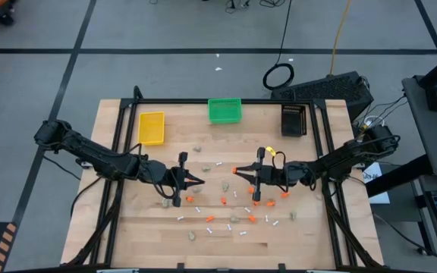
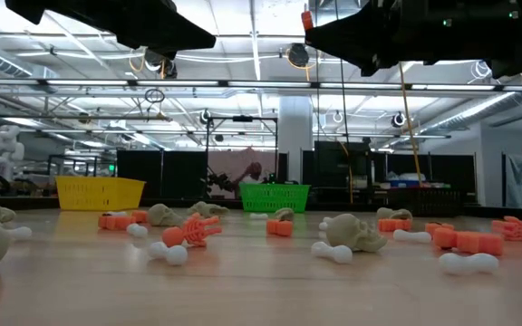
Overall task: Sort Halloween decoration
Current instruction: Put the orange skeleton toy into the yellow bin
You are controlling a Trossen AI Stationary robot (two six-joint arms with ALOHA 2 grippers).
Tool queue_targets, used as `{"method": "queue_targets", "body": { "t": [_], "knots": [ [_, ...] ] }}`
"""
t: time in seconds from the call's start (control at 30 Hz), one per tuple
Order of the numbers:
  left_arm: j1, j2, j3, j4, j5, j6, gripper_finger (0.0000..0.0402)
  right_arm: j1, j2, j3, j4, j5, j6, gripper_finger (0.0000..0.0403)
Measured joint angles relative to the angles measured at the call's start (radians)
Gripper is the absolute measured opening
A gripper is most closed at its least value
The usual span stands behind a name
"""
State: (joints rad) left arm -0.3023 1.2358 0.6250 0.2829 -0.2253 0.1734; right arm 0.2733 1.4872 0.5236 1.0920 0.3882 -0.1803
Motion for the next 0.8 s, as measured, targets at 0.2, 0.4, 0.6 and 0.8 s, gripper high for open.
{"method": "queue_targets", "body": {
  "t": [0.2, 0.4, 0.6, 0.8],
  "knots": [
    [0.000, 0.000, 0.000, 0.000, 0.000, 0.000, 0.0000, 0.000, 0.000, 0.000, -0.005, 0.000, -0.051, 0.0016],
    [0.000, 0.000, 0.000, 0.000, 0.000, 0.000, 0.0000, 0.000, 0.000, 0.000, -0.007, 0.000, -0.216, 0.0016],
    [0.000, 0.000, 0.000, 0.000, 0.000, -0.003, 0.0000, 0.000, 0.000, 0.001, -0.008, 0.000, -0.418, 0.0016],
    [0.000, 0.000, 0.000, 0.000, 0.000, -0.003, 0.0000, 0.000, 0.000, 0.001, -0.011, 0.001, -0.616, 0.0016]
  ]
}}
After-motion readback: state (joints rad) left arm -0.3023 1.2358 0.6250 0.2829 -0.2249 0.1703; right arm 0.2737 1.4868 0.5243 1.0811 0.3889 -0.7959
